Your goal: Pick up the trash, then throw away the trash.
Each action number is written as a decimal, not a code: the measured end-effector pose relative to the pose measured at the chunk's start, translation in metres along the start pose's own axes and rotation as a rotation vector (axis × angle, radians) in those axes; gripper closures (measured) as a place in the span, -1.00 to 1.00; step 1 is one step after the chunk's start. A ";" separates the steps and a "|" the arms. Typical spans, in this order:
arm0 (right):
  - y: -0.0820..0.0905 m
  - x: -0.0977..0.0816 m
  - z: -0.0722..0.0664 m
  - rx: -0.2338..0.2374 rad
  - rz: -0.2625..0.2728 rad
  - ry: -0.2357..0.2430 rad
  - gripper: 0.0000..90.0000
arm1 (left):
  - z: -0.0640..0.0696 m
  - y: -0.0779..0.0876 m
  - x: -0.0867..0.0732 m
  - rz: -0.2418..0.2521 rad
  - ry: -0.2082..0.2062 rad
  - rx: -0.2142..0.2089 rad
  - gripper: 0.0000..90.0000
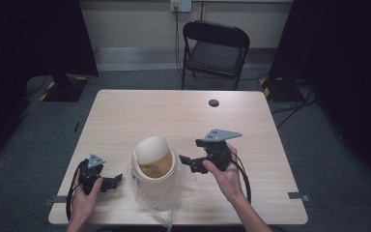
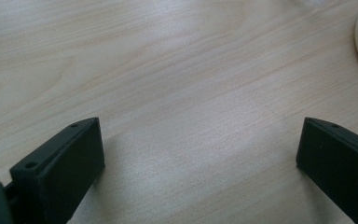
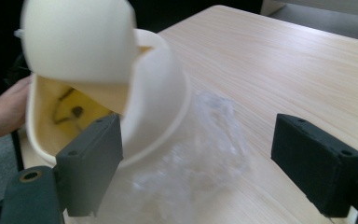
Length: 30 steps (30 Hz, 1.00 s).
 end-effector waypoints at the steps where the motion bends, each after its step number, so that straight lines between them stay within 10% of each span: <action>1: 0.001 -0.003 0.004 -0.014 -0.005 -0.004 -0.64 | 0.000 0.000 0.000 0.000 -0.001 0.002 -0.99; 24: -0.012 -0.045 0.108 -0.278 -0.210 -0.058 -0.62 | 0.000 0.000 0.000 0.000 0.003 0.001 -0.99; 30: -0.020 -0.054 0.122 -0.284 -0.180 -0.087 -0.64 | 0.000 0.000 0.000 0.000 0.003 0.000 -0.99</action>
Point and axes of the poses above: each handheld gripper's, and its own axes: y roughly backward along the jaws, x roughly out of its top, z roughly to its right, the point moved 2 cm from there along -y, roughly forward along the jaws, and after that the axes turned 4 degrees about x, right-handed, at the moved point
